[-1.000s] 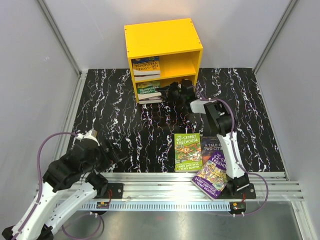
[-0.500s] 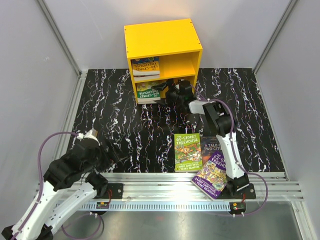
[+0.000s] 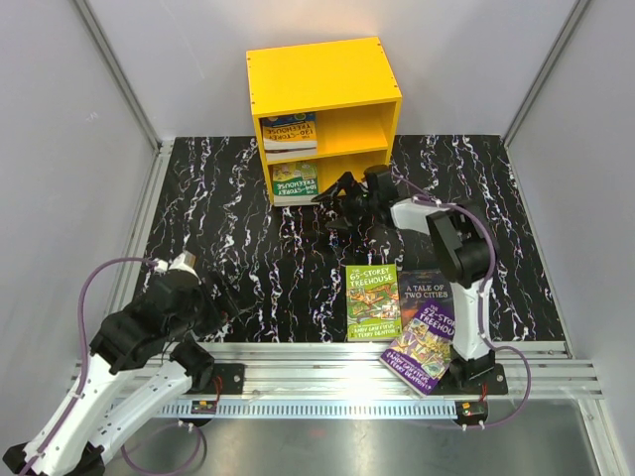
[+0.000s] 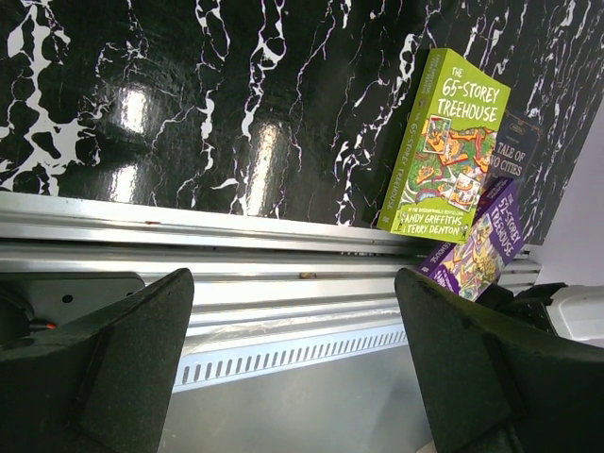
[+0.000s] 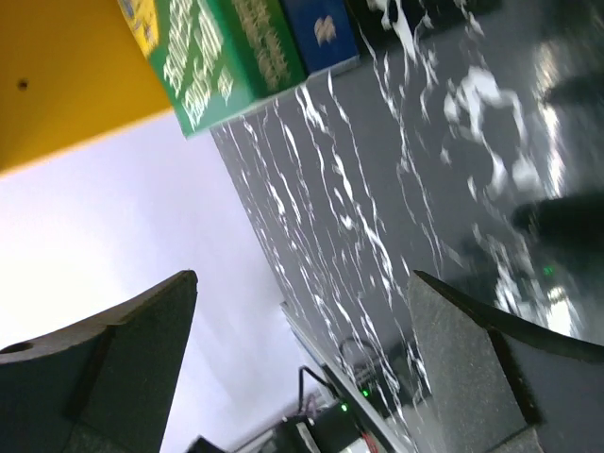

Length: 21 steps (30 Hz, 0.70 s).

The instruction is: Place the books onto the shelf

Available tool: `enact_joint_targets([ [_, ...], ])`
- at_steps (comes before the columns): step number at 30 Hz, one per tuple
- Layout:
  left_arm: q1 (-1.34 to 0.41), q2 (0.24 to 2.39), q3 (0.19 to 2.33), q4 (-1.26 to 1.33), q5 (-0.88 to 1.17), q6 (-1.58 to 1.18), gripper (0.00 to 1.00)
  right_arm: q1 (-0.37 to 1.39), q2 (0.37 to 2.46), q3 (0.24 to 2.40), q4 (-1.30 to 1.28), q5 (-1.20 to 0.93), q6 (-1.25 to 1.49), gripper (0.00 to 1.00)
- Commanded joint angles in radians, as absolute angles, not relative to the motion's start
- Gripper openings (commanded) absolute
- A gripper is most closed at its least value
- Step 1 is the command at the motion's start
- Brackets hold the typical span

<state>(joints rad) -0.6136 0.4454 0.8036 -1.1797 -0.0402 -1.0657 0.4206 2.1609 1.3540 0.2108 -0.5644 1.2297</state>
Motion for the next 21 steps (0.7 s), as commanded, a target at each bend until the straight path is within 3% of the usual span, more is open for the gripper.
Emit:
enact_joint_targets([
  [1,-0.609,0.474,0.838,-1.135,-0.072,-1.040,0.90,0.374,1.960,1.255,0.117,-0.548,1.120,1.00],
  [5,-0.609,0.506,0.781,-1.057,-0.023,-1.016,0.90,0.339,1.764,1.201,-0.104,-0.509,0.967,1.00],
  [12,-0.615,0.675,0.622,-0.664,0.149,-1.011,0.87,0.236,1.412,1.046,-0.598,-0.411,0.680,1.00],
  [16,-0.685,0.869,0.592,-0.438,0.187,-1.020,0.87,0.158,1.264,0.860,-0.716,-0.426,0.634,1.00],
  [21,-0.810,1.280,0.704,-0.234,0.222,-1.008,0.87,0.155,1.195,0.681,-0.719,-0.474,0.704,1.00],
])
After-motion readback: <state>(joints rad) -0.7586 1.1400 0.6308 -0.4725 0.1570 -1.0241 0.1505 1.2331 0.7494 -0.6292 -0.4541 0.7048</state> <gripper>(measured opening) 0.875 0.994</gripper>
